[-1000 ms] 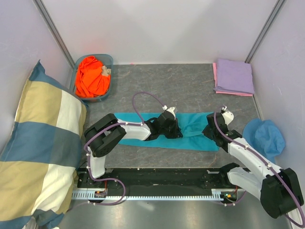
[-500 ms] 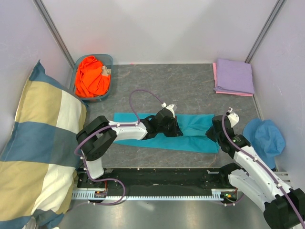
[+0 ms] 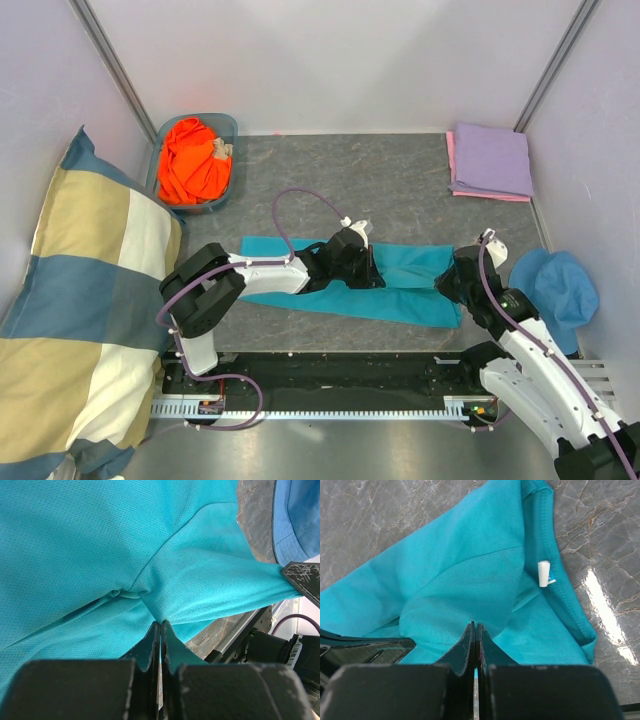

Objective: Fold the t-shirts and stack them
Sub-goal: Fold the other side of the tshirt into a rectangle

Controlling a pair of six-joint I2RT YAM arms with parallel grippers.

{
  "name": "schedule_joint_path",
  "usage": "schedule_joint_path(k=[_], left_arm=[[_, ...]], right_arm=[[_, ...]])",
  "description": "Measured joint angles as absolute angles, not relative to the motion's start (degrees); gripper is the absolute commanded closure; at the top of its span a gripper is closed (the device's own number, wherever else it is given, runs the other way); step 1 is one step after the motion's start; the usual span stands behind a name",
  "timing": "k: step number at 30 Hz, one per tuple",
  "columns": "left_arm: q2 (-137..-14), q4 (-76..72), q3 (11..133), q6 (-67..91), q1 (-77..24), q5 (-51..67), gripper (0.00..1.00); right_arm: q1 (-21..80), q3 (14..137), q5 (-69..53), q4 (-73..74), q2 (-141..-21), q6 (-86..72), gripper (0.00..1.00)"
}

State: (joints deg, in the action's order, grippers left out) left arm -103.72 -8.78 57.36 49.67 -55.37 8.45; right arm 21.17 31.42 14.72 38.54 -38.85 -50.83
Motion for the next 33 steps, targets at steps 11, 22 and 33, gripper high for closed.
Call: schedule_joint_path(k=[11, 22, 33], left_arm=[[-103.55, -8.80, 57.36, 49.67, -55.44, 9.30, 0.98], [-97.73, -5.80, 57.36, 49.41, -55.07, 9.17, 0.98], [-96.73, -4.75, 57.34, 48.51, -54.87, 9.23, 0.98]], right_arm=[[21.17, 33.08, 12.56, 39.59, -34.04, -50.76, 1.00], [21.17, 36.07, 11.11, 40.64, -33.34, -49.67, 1.00], [21.17, 37.60, 7.35, 44.21, -31.46, -49.08, 1.00]])
